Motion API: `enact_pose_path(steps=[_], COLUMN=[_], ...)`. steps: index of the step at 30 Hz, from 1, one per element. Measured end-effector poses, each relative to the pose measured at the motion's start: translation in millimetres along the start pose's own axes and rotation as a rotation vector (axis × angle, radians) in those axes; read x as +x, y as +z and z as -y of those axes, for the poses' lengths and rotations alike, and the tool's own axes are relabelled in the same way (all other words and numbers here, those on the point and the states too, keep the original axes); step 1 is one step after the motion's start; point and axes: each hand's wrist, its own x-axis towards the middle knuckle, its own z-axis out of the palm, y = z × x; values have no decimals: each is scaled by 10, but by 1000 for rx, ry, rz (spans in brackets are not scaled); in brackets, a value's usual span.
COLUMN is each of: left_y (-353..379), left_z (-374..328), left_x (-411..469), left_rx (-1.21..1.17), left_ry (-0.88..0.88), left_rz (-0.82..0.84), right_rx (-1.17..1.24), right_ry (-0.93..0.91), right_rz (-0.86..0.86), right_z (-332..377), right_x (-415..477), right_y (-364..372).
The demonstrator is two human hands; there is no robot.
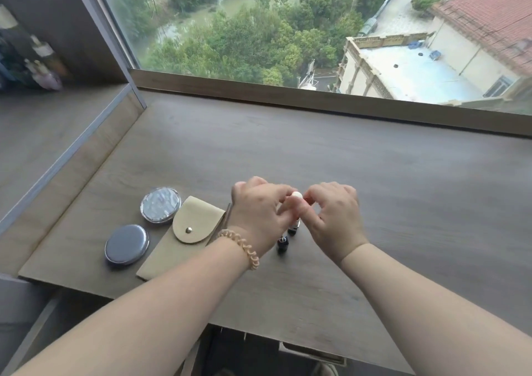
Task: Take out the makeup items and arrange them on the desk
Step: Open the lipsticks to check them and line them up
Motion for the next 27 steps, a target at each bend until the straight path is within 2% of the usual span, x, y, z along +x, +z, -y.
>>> enact_pose_path(steps=[5, 9, 12, 14, 15, 17, 22, 27], left_y=[68, 1, -62, -85, -99, -130, -207, -186], left_z=[-171, -285, -353, -401, -420, -439, -427, -441], left_x=[-131, -174, -195, -181, -168, -123, -38, -145], left_rx=[-26, -203, -243, -217, -253, -409, -611, -779], left_ry=[-118, -310, -270, -222, -225, -282, -369, -432], left_rz=[67, 150, 243, 309, 347, 428, 572, 626], right_rx=[-35, 90, 139, 177, 228, 328, 347, 149], right_ry=[-21, 62, 151, 243, 293, 326, 192, -150], right_rz=[61, 94, 182, 354, 423, 443, 298, 159], right_z=[-20, -64, -39, -7, 1, -10, -37, -89], right_x=[-47, -87, -69, -19, 10, 49, -15, -29], right_y=[-66, -220, -359, -445, -475, -506, -459, -470])
